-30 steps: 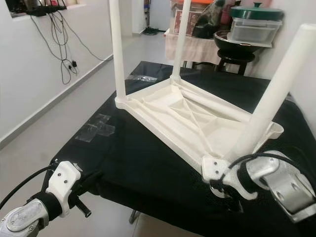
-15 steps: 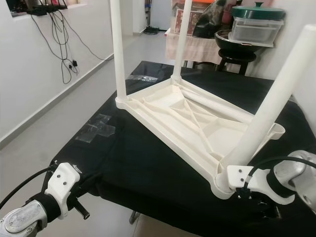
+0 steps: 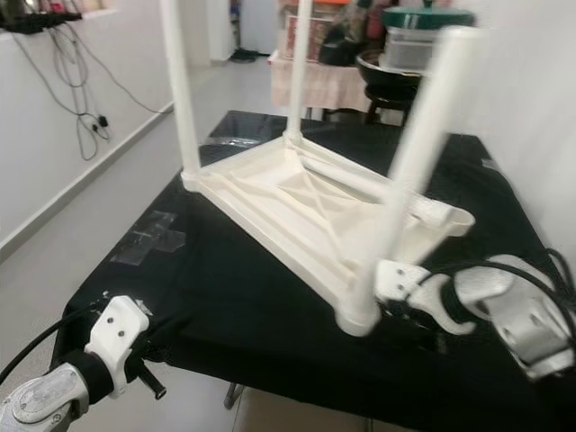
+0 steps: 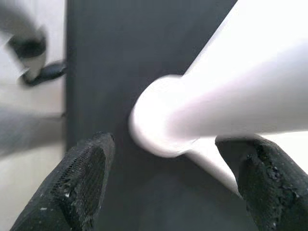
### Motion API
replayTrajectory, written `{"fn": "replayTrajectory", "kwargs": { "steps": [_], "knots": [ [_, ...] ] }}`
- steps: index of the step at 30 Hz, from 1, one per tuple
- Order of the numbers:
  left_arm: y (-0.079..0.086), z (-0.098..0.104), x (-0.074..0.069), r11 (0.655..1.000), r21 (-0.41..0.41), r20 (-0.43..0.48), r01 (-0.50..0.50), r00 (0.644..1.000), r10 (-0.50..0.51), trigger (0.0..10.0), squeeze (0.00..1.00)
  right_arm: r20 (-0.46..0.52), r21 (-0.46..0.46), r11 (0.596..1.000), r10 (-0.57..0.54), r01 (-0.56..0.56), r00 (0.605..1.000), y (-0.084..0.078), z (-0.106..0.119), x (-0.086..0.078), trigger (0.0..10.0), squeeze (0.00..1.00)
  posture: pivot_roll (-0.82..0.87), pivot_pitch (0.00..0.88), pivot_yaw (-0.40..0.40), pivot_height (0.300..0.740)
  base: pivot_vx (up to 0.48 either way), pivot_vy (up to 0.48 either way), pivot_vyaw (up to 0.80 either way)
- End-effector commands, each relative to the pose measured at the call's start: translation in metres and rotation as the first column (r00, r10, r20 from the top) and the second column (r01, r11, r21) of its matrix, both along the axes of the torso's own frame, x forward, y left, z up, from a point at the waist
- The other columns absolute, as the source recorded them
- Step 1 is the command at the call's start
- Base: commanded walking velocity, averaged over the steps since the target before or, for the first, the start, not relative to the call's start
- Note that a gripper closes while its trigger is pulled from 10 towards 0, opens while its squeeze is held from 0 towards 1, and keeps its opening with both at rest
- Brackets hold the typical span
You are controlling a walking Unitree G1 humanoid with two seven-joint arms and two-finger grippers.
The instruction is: Building children table
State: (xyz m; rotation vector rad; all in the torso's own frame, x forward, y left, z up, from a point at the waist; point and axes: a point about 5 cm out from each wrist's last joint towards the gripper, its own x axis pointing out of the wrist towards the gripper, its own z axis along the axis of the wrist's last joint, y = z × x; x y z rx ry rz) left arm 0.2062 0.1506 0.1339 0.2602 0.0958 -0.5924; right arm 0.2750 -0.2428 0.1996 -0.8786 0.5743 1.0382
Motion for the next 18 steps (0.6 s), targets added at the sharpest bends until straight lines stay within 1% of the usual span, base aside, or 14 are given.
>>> {"fn": "replayTrajectory", "kwargs": {
  "steps": [1, 2, 3, 5, 6, 7, 9, 10, 12, 14, 15, 16, 17, 18],
  "knots": [
    [0.002, 0.0, 0.0, 1.0, 0.016, 0.002, -0.005, 1.0, 0.005, 10.0, 0.0, 0.041, 0.017, 0.998, 0.056, -0.057, 0.998, 0.012, 0.003, 0.002, 10.0, 0.0, 0.02, 0.014, -0.04, 0.74, 0.0, 0.0, 0.0],
    [0.002, 0.0, 0.0, 1.0, 0.016, 0.002, -0.005, 1.0, 0.005, 10.0, 0.0, 0.041, 0.017, 0.998, 0.056, -0.057, 0.998, 0.012, 0.003, 0.002, 10.0, 0.0, 0.02, 0.014, -0.04, 0.74, 0.0, 0.0, 0.0],
    [0.002, 0.0, 0.0, 1.0, 0.017, 0.003, -0.007, 1.0, 0.007, 10.0, 0.0, 0.058, 0.05, 0.995, 0.084, -0.087, 0.995, 0.021, 0.004, 0.004, 10.0, 0.0, 0.02, 0.015, -0.04, 0.74, 0.0, 0.0, 0.0],
    [0.002, 0.001, 0.001, 1.0, 0.018, 0.005, -0.012, 1.0, 0.012, 10.0, 0.0, 0.084, 0.171, 0.97, 0.161, -0.173, 0.983, 0.052, 0.006, 0.006, 10.0, 0.0, 0.02, 0.015, -0.042, 0.74, 0.0, 0.0, 0.0],
    [0.002, 0.001, 0.001, 1.0, 0.018, 0.006, -0.013, 1.0, 0.013, 10.0, 0.0, 0.093, 0.211, 0.956, 0.189, -0.204, 0.978, 0.063, 0.007, 0.005, 10.0, 0.0, 0.02, 0.015, -0.042, 0.74, 0.0, 0.0, 0.0],
    [0.002, 0.001, 0.001, 1.0, 0.018, 0.006, -0.013, 1.0, 0.013, 10.0, 0.0, 0.093, 0.211, 0.956, 0.189, -0.204, 0.978, 0.063, 0.007, 0.005, 10.0, 0.0, 0.02, 0.015, -0.042, 0.74, 0.0, 0.0, 0.0],
    [0.001, 0.001, 0.002, 1.0, 0.016, 0.009, -0.014, 1.0, 0.014, 10.0, 0.0, 0.123, 0.252, 0.933, 0.233, -0.257, 0.965, 0.086, 0.005, 0.006, 10.0, 0.0, 0.03, 0.014, -0.044, 0.74, 0.0, 0.0, 0.0],
    [0.001, 0.001, 0.002, 1.0, 0.016, 0.009, -0.014, 1.0, 0.014, 10.0, 0.0, 0.123, 0.252, 0.933, 0.233, -0.257, 0.965, 0.086, 0.005, 0.006, 10.0, 0.0, 0.03, 0.014, -0.044, 0.74, 0.0, 0.0, 0.0],
    [0.0, 0.001, 0.002, 1.0, 0.018, 0.012, -0.014, 1.0, 0.014, 10.0, 0.0, 0.162, 0.306, 0.906, 0.254, -0.293, 0.954, 0.114, 0.003, 0.01, 10.0, 0.0, 0.03, 0.013, -0.046, 0.74, 0.0, 0.0, 0.0],
    [-0.001, 0.002, 0.003, 1.0, 0.02, 0.016, -0.014, 1.0, 0.014, 10.0, 0.0, 0.196, 0.343, 0.885, 0.26, -0.314, 0.945, 0.137, 0.002, 0.015, 10.0, 0.0, 0.03, 0.013, -0.046, 0.74, 0.0, 0.0, 0.0],
    [-0.001, 0.002, 0.003, 1.0, 0.02, 0.016, -0.014, 1.0, 0.014, 10.0, 0.0, 0.196, 0.343, 0.885, 0.26, -0.314, 0.945, 0.137, 0.002, 0.015, 10.0, 0.0, 0.03, 0.013, -0.046, 0.74, 0.0, 0.0, 0.0],
    [-0.001, 0.002, 0.003, 1.0, 0.02, 0.018, -0.015, 1.0, 0.014, 10.0, 0.0, 0.209, 0.351, 0.879, 0.262, -0.323, 0.942, 0.144, 0.002, 0.016, 10.0, 0.0, 0.03, 0.013, -0.046, 0.74, 0.0, 0.0, 0.0],
    [-0.001, 0.002, 0.003, 1.0, 0.02, 0.018, -0.015, 1.0, 0.014, 10.0, 0.0, 0.209, 0.351, 0.879, 0.262, -0.323, 0.942, 0.144, 0.002, 0.016, 10.0, 0.0, 0.03, 0.013, -0.046, 0.74, 0.0, 0.0, 0.0],
    [-0.001, 0.003, 0.003, 1.0, 0.02, 0.019, -0.014, 1.0, 0.014, 10.0, 0.0, 0.236, 0.36, 0.874, 0.252, -0.325, 0.939, 0.157, 0.002, 0.022, 10.0, 0.0, 0.04, 0.012, -0.045, 0.74, 0.0, 0.0, 0.0]
  ]
}}
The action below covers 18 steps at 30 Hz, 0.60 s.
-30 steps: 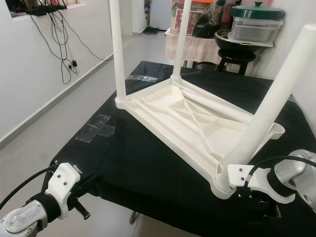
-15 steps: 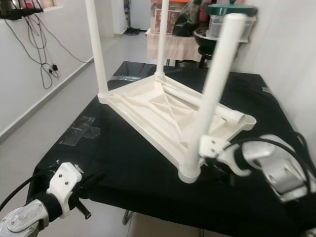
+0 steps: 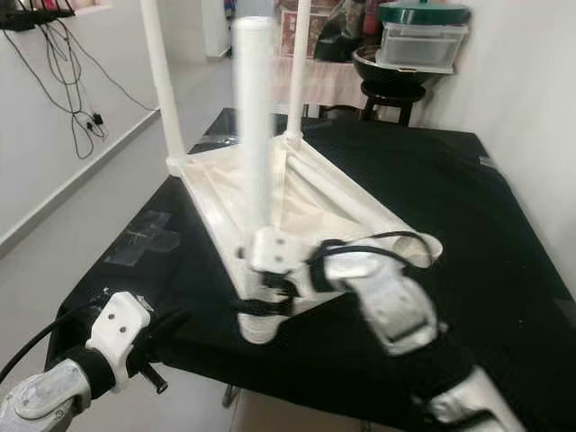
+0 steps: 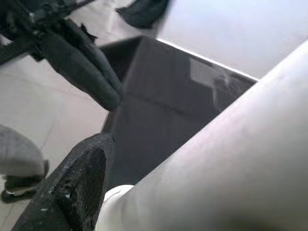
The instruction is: Building children table
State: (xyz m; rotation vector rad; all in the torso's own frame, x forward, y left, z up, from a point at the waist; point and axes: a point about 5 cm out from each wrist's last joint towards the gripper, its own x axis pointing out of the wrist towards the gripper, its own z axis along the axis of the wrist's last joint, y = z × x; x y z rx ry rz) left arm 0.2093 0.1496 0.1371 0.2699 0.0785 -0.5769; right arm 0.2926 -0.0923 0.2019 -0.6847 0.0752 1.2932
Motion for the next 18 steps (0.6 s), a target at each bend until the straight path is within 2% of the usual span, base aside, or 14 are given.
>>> {"fn": "replayTrajectory", "kwargs": {
  "steps": [1, 3, 4, 5, 9, 11, 12, 13, 14, 15, 16, 17, 18],
  "knots": [
    [0.0, -0.001, 0.0, 1.0, 0.016, -0.002, -0.001, 1.0, 0.001, 10.0, 0.0, 0.02, -0.003, 1.0, -0.011, 0.011, 1.0, 0.006, 0.0, 0.004, 10.0, 0.0, 0.04, 0.012, -0.045, 0.74, 0.0, 0.0, 0.0],
    [-0.002, 0.0, 0.001, 1.0, 0.017, 0.004, 0.004, 1.0, -0.004, 10.0, 0.0, 0.071, 0.054, 0.998, -0.035, 0.031, 0.997, 0.038, 0.002, 0.017, 10.0, 0.0, 0.04, 0.011, -0.048, 0.74, 0.0, 0.0, 0.0],
    [-0.002, 0.0, 0.001, 1.0, 0.017, 0.004, 0.004, 1.0, -0.004, 10.0, 0.0, 0.071, 0.054, 0.998, -0.035, 0.031, 0.997, 0.038, 0.002, 0.017, 10.0, 0.0, 0.04, 0.011, -0.048, 0.74, 0.0, 0.0, 0.0],
    [-0.003, 0.001, 0.002, 1.0, 0.017, 0.006, 0.006, 1.0, -0.006, 10.0, 0.0, 0.092, 0.076, 0.996, -0.047, 0.04, 0.995, 0.051, 0.004, 0.021, 10.0, 0.0, 0.05, 0.011, -0.05, 0.74, 0.0, 0.0, 0.0],
    [-0.005, 0.001, 0.001, 1.0, 0.016, 0.008, 0.008, 1.0, -0.008, 10.0, 0.0, 0.109, 0.101, 0.993, -0.07, 0.059, 0.992, 0.063, 0.006, 0.026, 10.0, 0.0, 0.06, 0.013, -0.054, 0.74, 0.0, 0.0, 0.0],
    [-0.006, 0.001, 0.0, 1.0, 0.015, 0.007, 0.009, 1.0, -0.009, 10.0, 0.0, 0.108, 0.083, 0.996, -0.05, 0.041, 0.993, 0.062, 0.006, 0.026, 10.0, 0.0, 0.06, 0.016, -0.056, 0.74, 0.0, 0.0, 0.0],
    [-0.008, 0.001, -0.001, 1.0, 0.013, 0.004, 0.01, 1.0, -0.01, 10.0, 0.0, 0.098, 0.017, 1.0, -0.004, 0.002, 0.995, 0.052, 0.003, 0.026, 10.0, 0.0, 0.06, 0.017, -0.057, 0.74, 0.0, 0.0, 0.0],
    [-0.008, 0.001, -0.001, 1.0, 0.013, 0.004, 0.01, 1.0, -0.01, 10.0, 0.0, 0.098, 0.017, 1.0, -0.004, 0.002, 0.995, 0.052, 0.003, 0.026, 10.0, 0.0, 0.06, 0.017, -0.057, 0.74, 0.0, 0.0, 0.0],
    [-0.009, 0.0, -0.003, 1.0, 0.012, 0.0, 0.011, 1.0, -0.011, 10.0, 0.0, 0.079, -0.053, 0.998, 0.037, -0.033, 0.996, 0.04, -0.001, 0.026, 10.0, 0.0, 0.06, 0.018, -0.058, 0.74, 0.0, 0.0, 0.0],
    [-0.009, 0.0, -0.003, 1.0, 0.012, 0.0, 0.011, 1.0, -0.011, 10.0, 0.0, 0.079, -0.053, 0.998, 0.037, -0.033, 0.996, 0.04, -0.001, 0.026, 10.0, 0.0, 0.06, 0.018, -0.058, 0.74, 0.0, 0.0, 0.0],
    [-0.01, -0.001, -0.004, 1.0, 0.009, -0.004, 0.014, 1.0, -0.014, 10.0, 0.0, 0.032, -0.145, 0.987, 0.074, -0.068, 0.997, 0.019, -0.004, 0.028, 10.0, 0.0, 0.05, 0.02, -0.061, 0.74, 0.0, 0.0, 0.0],
    [-0.01, -0.001, -0.004, 1.0, 0.009, -0.004, 0.014, 1.0, -0.014, 10.0, 0.0, 0.032, -0.145, 0.987, 0.074, -0.068, 0.997, 0.019, -0.004, 0.028, 10.0, 0.0, 0.05, 0.02, -0.061, 0.74, 0.0, 0.0, 0.0],
    [-0.013, -0.002, -0.004, 1.0, 0.005, -0.006, 0.019, 1.0, -0.019, 10.0, 0.0, -0.007, -0.229, 0.97, 0.086, -0.085, 0.996, 0.0, -0.005, 0.033, 10.0, 0.0, 0.05, 0.02, -0.062, 0.74, 0.0, 0.0, 0.0]
  ]
}}
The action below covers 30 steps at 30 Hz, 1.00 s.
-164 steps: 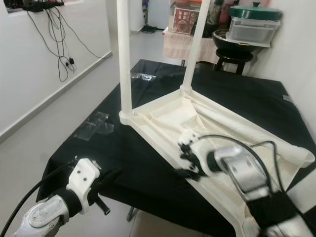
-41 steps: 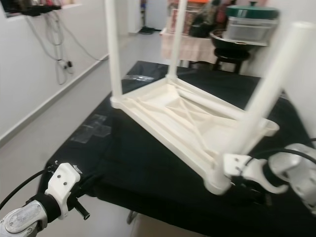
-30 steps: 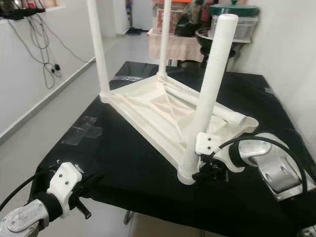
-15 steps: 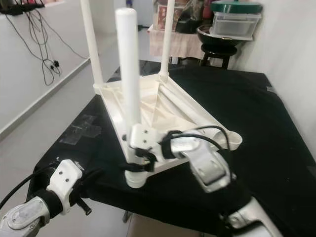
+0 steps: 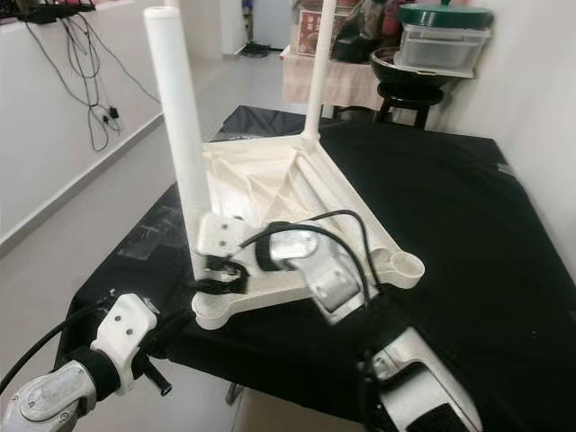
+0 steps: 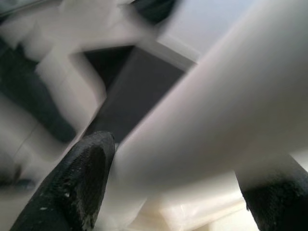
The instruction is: Building children table
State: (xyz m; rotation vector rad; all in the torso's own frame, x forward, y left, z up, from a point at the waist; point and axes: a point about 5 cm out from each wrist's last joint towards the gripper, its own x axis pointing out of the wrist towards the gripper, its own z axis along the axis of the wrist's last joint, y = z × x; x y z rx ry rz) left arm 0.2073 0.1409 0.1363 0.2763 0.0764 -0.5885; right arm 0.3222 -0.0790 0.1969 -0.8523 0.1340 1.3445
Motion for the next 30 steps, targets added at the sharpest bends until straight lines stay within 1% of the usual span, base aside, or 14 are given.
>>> {"fn": "replayTrajectory", "kwargs": {
  "steps": [1, 2, 3, 4, 5, 6, 10, 12, 17, 20, 21, 22, 25, 30],
  "knots": [
    [-0.004, -0.001, -0.002, 1.0, 0.0, -0.008, 0.007, 1.0, -0.007, 10.0, 0.0, -0.03, -0.07, 0.997, 0.02, -0.022, 0.999, -0.013, 0.0, 0.004, 10.0, 0.0, 0.05, 0.02, -0.062, 0.74, 0.0, 0.0, 0.0],
    [-0.007, -0.001, -0.003, 1.0, -0.005, -0.01, 0.014, 1.0, -0.014, 10.0, 0.0, -0.052, -0.136, 0.991, 0.01, -0.017, 0.999, -0.028, 0.001, 0.009, 10.0, 0.0, 0.05, 0.019, -0.062, 0.74, 0.0, 0.0, 0.0],
    [-0.007, -0.001, -0.003, 1.0, -0.005, -0.01, 0.014, 1.0, -0.014, 10.0, 0.0, -0.052, -0.136, 0.991, 0.01, -0.017, 0.999, -0.028, 0.001, 0.009, 10.0, 0.0, 0.05, 0.019, -0.062, 0.74, 0.0, 0.0, 0.0],
    [-0.011, -0.001, -0.003, 0.999, -0.015, -0.011, 0.028, 1.0, -0.028, 10.0, 0.0, -0.059, -0.206, 0.978, -0.022, 0.01, 0.998, -0.041, 0.002, 0.018, 10.0, 0.0, 0.05, 0.017, -0.065, 0.74, 0.0, 0.0, 0.0],
    [-0.011, -0.001, -0.003, 0.999, -0.015, -0.011, 0.028, 1.0, -0.028, 10.0, 0.0, -0.059, -0.206, 0.978, -0.022, 0.01, 0.998, -0.041, 0.002, 0.018, 10.0, 0.0, 0.05, 0.017, -0.065, 0.74, 0.0, 0.0, 0.0],
    [-0.015, 0.0, -0.004, 0.999, -0.024, -0.012, 0.039, 0.999, -0.04, 10.0, 0.0, -0.047, -0.262, 0.964, -0.052, 0.037, 0.998, -0.048, 0.002, 0.026, 10.0, 0.0, 0.05, 0.017, -0.065, 0.74, 0.0, 0.0, 0.0],
    [-0.021, -0.001, -0.007, 0.998, -0.041, -0.022, 0.055, 0.998, -0.056, 10.0, 0.0, -0.042, -0.355, 0.932, -0.095, 0.074, 0.995, -0.055, -0.001, 0.038, 10.0, 0.0, 0.06, 0.019, -0.069, 0.74, 0.0, 0.0, 0.0],
    [-0.022, -0.002, -0.014, 0.997, -0.049, -0.039, 0.052, 0.998, -0.054, 10.0, 0.0, -0.102, -0.409, 0.911, -0.107, 0.057, 0.989, -0.063, -0.004, 0.041, 10.0, 0.0, 0.08, 0.025, -0.079, 0.74, 0.0, 0.0, 0.0],
    [-0.02, -0.003, -0.017, 0.998, -0.051, -0.048, 0.046, 0.998, -0.048, 10.0, 0.0, -0.11, -0.441, 0.896, -0.116, 0.056, 0.987, -0.07, -0.003, 0.043, 10.0, 0.0, 0.08, 0.028, -0.079, 0.74, 0.0, 0.0, 0.0],
    [-0.02, -0.003, -0.022, 0.997, -0.058, -0.059, 0.045, 0.997, -0.048, 10.0, 0.0, -0.088, -0.561, 0.825, -0.132, 0.06, 0.987, -0.085, -0.006, 0.048, 10.0, 0.0, 0.09, 0.033, -0.081, 0.74, 0.0, 0.0, 0.0],
    [-0.02, -0.003, -0.022, 0.997, -0.058, -0.059, 0.045, 0.997, -0.048, 10.0, 0.0, -0.088, -0.561, 0.825, -0.132, 0.06, 0.987, -0.085, -0.006, 0.048, 10.0, 0.0, 0.09, 0.033, -0.081, 0.74, 0.0, 0.0, 0.0],
    [-0.021, -0.002, -0.023, 0.997, -0.06, -0.062, 0.045, 0.997, -0.049, 10.0, 0.0, -0.07, -0.598, 0.799, -0.136, 0.068, 0.988, -0.087, -0.007, 0.05, 10.0, 0.0, 0.09, 0.036, -0.081, 0.74, 0.0, 0.0, 0.0],
    [-0.021, -0.001, -0.025, 0.997, -0.062, -0.063, 0.045, 0.997, -0.048, 10.0, 0.0, -0.059, -0.648, 0.759, -0.129, 0.061, 0.99, -0.089, -0.012, 0.052, 10.0, 0.0, 0.09, 0.042, -0.082, 0.74, 0.0, 0.0, 0.0],
    [-0.021, 0.001, -0.026, 0.997, -0.061, -0.062, 0.041, 0.997, -0.044, 10.0, 0.0, -0.089, -0.666, 0.746, -0.115, 0.026, 0.989, -0.089, -0.016, 0.05, 9.5, 0.0, 0.09, 0.044, -0.083, 0.74, 0.0, 0.0, 0.0]
  ]
}}
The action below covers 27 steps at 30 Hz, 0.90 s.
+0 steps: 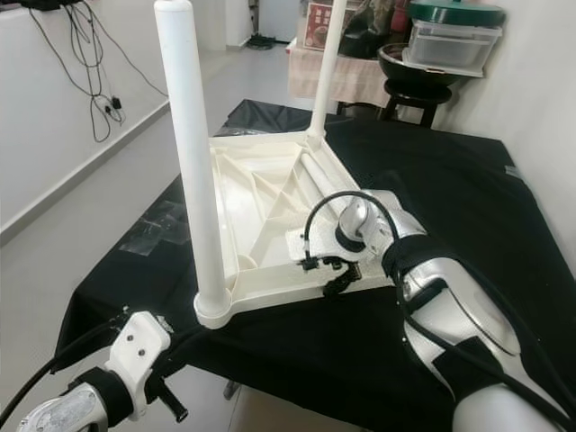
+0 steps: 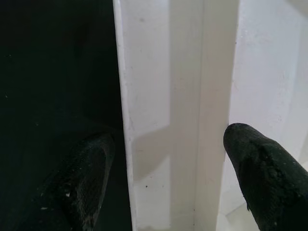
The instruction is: Building children table
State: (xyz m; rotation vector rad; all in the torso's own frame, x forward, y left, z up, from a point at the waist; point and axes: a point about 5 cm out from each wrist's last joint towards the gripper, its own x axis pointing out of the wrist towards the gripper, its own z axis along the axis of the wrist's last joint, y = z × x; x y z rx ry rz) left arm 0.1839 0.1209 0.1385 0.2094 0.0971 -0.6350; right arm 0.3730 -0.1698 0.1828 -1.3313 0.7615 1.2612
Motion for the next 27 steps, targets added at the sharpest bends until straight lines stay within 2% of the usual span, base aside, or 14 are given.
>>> {"fn": "replayTrajectory", "kwargs": {
  "steps": [1, 7, 8, 9, 10, 11, 12, 19, 23, 27],
  "knots": [
    [-0.001, -0.001, -0.003, 1.0, -0.002, -0.018, 0.001, 1.0, -0.001, 10.0, 0.0, -0.031, -0.026, 1.0, 0.017, -0.017, 0.999, 0.0, -0.002, -0.001, 8.5, 0.0, 0.1, 0.046, -0.085, 0.74, 0.0, 0.0, 0.0],
    [0.0, -0.001, -0.004, 1.0, 0.001, -0.018, -0.004, 1.0, 0.004, 10.0, 0.0, -0.048, -0.021, 1.0, 0.014, -0.015, 0.999, -0.002, -0.001, -0.001, 8.7, 0.0, 0.1, 0.045, -0.086, 0.74, 0.0, 0.0, 0.0],
    [0.001, -0.001, -0.003, 1.0, 0.002, -0.018, -0.006, 1.0, 0.006, 10.0, 0.0, -0.047, -0.021, 1.0, 0.013, -0.014, 0.999, -0.003, -0.001, -0.001, 4.9, 0.0, 0.09, 0.044, -0.087, 0.74, 0.0, 0.0, 0.0],
    [0.001, -0.001, -0.002, 1.0, 0.005, -0.016, -0.01, 1.0, 0.01, 10.0, 0.0, -0.053, -0.003, 1.0, 0.017, -0.017, 0.998, -0.003, 0.001, -0.001, 6.2, 0.0, 0.1, 0.043, -0.087, 0.74, 0.0, 0.0, 0.0],
    [0.001, -0.001, -0.002, 1.0, 0.005, -0.016, -0.01, 1.0, 0.01, 10.0, 0.0, -0.053, -0.003, 1.0, 0.017, -0.017, 0.998, -0.003, 0.001, -0.001, 6.2, 0.0, 0.1, 0.043, -0.087, 0.74, 0.0, 0.0, 0.0],
    [0.002, -0.001, -0.002, 1.0, 0.006, -0.015, -0.012, 1.0, 0.012, 10.0, 0.0, -0.055, 0.009, 1.0, 0.018, -0.017, 0.998, -0.003, 0.003, -0.001, 8.8, 0.0, 0.1, 0.043, -0.086, 0.74, 0.0, 0.0, 0.0],
    [0.002, -0.001, -0.002, 1.0, 0.007, -0.015, -0.013, 1.0, 0.013, 10.0, 0.0, -0.056, 0.017, 1.0, 0.02, -0.019, 0.998, -0.004, 0.004, 0.0, 10.0, 0.0, 0.1, 0.043, -0.086, 0.74, 0.0, 0.0, 0.0],
    [0.002, -0.001, -0.001, 1.0, 0.01, -0.016, -0.014, 1.0, 0.014, 10.0, 0.0, -0.063, 0.02, 0.999, 0.029, -0.028, 0.998, -0.005, 0.004, -0.001, 10.0, 0.0, 0.09, 0.04, -0.085, 0.74, 0.0, 0.0, 0.0],
    [0.003, 0.0, 0.0, 1.0, 0.016, -0.011, -0.013, 1.0, 0.013, 10.0, 0.0, -0.111, -0.018, 0.998, 0.061, -0.063, 0.992, -0.006, -0.007, -0.006, 10.0, 0.0, 0.09, 0.039, -0.084, 0.74, 0.0, 0.0, 0.0],
    [0.003, 0.0, 0.0, 1.0, 0.018, -0.009, -0.015, 1.0, 0.016, 10.0, 0.0, -0.123, 0.012, 0.998, 0.067, -0.066, 0.99, -0.006, -0.005, -0.006, 10.0, 0.0, 0.1, 0.038, -0.087, 0.74, 0.0, 0.0, 0.0]
  ]
}}
